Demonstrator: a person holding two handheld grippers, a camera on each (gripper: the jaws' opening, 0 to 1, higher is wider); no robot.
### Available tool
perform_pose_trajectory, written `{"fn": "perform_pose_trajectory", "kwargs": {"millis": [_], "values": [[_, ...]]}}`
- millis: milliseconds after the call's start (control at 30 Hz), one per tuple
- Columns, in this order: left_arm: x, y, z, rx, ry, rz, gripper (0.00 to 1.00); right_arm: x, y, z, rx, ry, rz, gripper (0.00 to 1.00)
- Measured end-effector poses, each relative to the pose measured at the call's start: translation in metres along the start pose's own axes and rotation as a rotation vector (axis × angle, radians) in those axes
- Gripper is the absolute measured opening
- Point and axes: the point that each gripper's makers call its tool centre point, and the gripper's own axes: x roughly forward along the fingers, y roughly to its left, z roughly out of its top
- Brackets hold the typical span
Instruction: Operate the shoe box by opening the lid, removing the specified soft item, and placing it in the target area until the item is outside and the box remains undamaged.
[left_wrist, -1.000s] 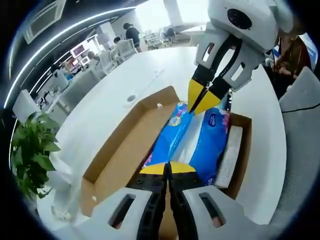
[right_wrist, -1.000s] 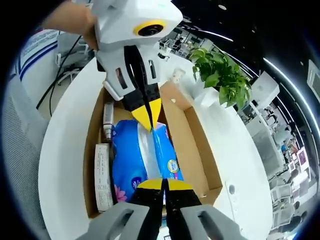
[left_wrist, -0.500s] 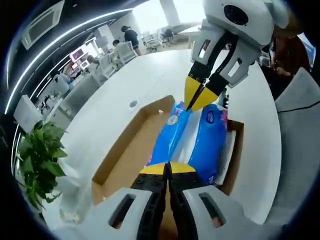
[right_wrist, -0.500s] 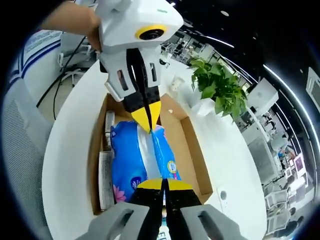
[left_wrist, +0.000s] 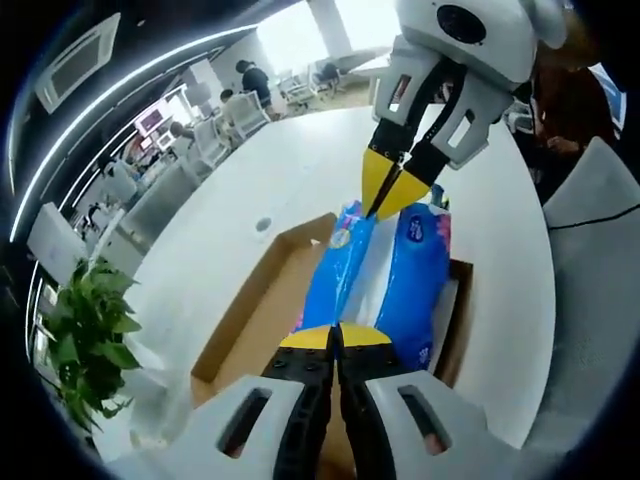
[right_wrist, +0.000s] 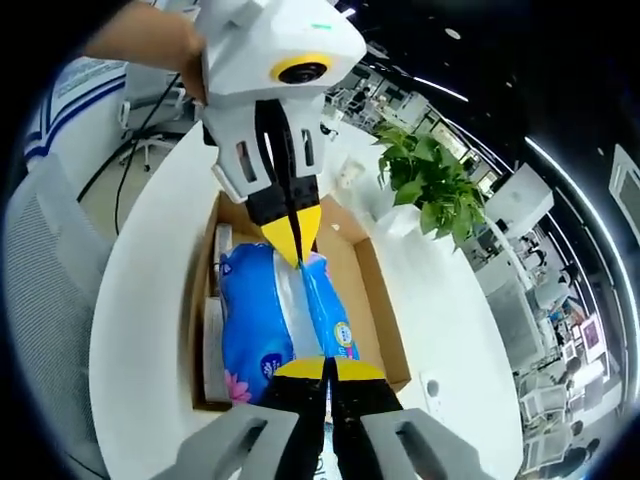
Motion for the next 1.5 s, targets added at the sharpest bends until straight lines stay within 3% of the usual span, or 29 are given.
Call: {"fn": "perform_pose_trajectory", "kwargs": {"millis": [433,1500], "values": [[0.003,-0.011,0.025,0.045,-0.017,-0.013,0.0,-0.025,-0.007,-0.012,0.0,0.004,-0.031,0.0],[0.046,-0.06,0.105,0.123,-0.059,-0.098,0.0,-0.088,-0.024,-0.089,0.049,0.059,-0.113,0.0]]}}
